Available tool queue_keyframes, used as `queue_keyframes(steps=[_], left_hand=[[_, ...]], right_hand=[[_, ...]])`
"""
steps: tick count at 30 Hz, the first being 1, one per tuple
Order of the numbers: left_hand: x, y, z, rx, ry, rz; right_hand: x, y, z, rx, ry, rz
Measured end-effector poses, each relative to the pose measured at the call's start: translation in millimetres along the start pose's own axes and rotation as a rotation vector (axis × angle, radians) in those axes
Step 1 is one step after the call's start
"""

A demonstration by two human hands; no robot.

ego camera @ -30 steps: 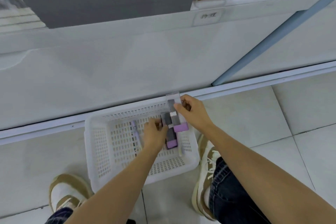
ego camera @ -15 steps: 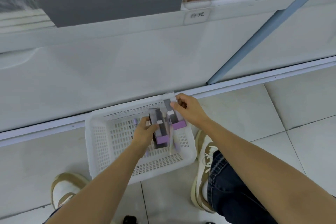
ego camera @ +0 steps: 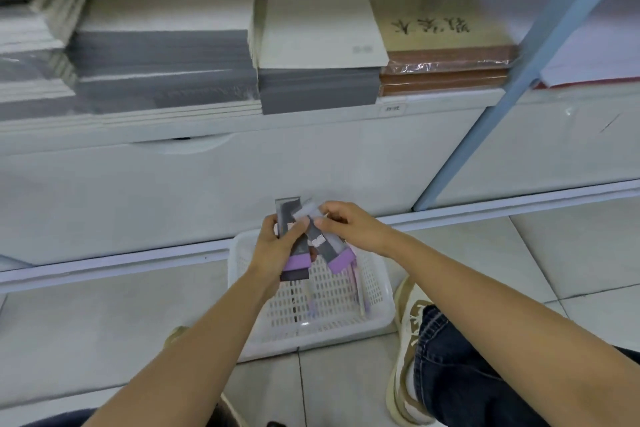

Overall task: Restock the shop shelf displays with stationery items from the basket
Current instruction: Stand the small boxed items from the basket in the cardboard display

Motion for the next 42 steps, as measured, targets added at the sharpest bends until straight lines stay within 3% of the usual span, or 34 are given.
queue_keyframes(steps=[6, 13, 20, 30, 37, 42], left_hand=[[50, -7, -33, 0.133, 0.164, -0.013], [86, -11, -65, 0.193, 0.174, -0.041], [129, -21, -101, 0.218, 0.197, -0.107], [192, -15, -155, 0.010, 0.334, 0.150], [253, -9, -183, -0.034, 0.474, 0.122], [304, -1, -202, -0.025, 0.522, 0.043]], right_hand=[[-47, 0, -9, -0.022, 0.016, 0.019], [-94, 6, -25, -0.021, -0.176, -0.283], [-154, -19, -39, 0.112, -0.327, -0.191], [-246, -55, -39, 0.162, -0.434, -0.090], [-329, -74, -40, 0.290, -0.588, -0.042], [-395, -95, -41, 0.396, -0.733, -0.179]])
Point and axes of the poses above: each hand's wrist, its own z-axis towards the middle knuckle, its own y-axis out of the palm, x = y × z, the point moved 4 cm from there along z, towards the middle knuckle, and after that the axes turned 7 degrees about -y, right-handed, at the moved point
